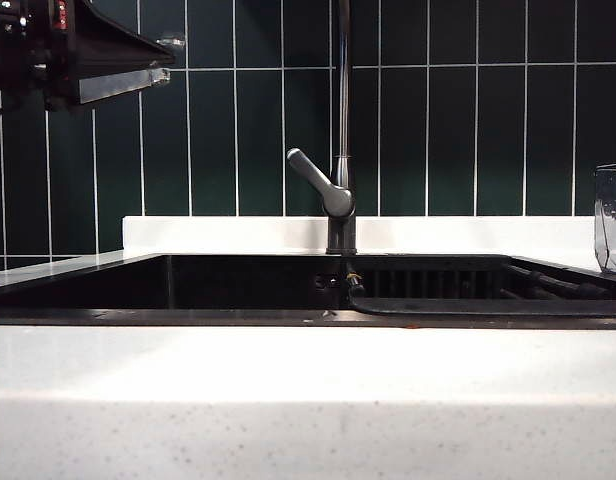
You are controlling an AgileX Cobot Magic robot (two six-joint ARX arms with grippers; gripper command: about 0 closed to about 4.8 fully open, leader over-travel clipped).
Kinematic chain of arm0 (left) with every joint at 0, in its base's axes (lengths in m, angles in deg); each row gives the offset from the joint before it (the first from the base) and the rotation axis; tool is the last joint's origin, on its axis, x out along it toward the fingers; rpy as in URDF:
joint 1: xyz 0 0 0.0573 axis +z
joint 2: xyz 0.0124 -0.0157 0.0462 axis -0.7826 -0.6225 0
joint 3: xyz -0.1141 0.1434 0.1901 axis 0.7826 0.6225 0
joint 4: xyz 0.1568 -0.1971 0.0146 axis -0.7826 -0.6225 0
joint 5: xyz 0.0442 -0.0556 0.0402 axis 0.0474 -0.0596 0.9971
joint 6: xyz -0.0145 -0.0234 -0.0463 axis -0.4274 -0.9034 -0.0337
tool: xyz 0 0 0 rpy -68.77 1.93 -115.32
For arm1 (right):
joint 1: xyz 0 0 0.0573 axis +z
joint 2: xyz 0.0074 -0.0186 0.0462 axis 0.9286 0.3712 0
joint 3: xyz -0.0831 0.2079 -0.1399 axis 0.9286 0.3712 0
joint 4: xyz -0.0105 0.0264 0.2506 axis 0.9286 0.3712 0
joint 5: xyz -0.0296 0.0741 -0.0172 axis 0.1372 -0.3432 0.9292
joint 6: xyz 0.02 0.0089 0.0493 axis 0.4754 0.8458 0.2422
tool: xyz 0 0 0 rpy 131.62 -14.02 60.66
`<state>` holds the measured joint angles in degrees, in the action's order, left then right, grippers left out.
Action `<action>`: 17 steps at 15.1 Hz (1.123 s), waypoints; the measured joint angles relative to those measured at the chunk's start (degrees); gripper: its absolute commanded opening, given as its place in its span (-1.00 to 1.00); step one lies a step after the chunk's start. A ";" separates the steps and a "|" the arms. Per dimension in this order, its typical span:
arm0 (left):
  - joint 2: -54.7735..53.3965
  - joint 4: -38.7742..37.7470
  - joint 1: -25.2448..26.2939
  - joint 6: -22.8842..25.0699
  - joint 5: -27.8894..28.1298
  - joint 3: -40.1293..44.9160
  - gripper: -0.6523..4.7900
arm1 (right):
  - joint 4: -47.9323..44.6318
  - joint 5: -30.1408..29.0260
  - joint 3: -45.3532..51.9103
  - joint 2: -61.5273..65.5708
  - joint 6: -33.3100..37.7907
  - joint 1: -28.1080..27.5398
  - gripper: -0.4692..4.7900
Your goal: Pick up the mug next to the sink, go to the faucet to get some water, pour the water into the sink, and finally put the mug back to its place.
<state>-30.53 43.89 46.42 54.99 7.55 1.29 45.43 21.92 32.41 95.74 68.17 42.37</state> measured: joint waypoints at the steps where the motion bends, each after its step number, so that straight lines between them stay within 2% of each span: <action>1: -0.02 -0.04 0.00 -0.02 0.00 0.00 -0.08 | -2.27 -0.09 0.00 1.90 0.11 0.00 -0.02; 5: -0.02 -0.04 0.00 0.04 0.00 0.00 -0.08 | -10.78 -0.31 0.00 9.66 1.20 0.04 0.00; 6: -0.02 -0.04 0.00 0.07 0.00 0.00 -0.08 | -12.55 -0.90 0.00 11.08 1.20 0.04 0.07; 7: -0.02 -0.04 0.00 0.44 0.02 0.00 -0.08 | -16.76 -1.18 -0.02 14.03 1.42 0.48 0.07; 14: -0.02 -0.04 0.00 1.09 0.02 -0.13 -0.08 | -30.95 -0.96 -0.17 24.17 1.70 2.80 0.07; 17: -0.02 -0.04 0.00 1.09 0.02 -0.15 -0.08 | -33.07 -0.98 -0.92 26.25 1.73 2.80 0.07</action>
<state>-30.55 43.85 46.42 56.08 7.57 1.14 12.36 20.94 31.49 121.99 69.90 45.16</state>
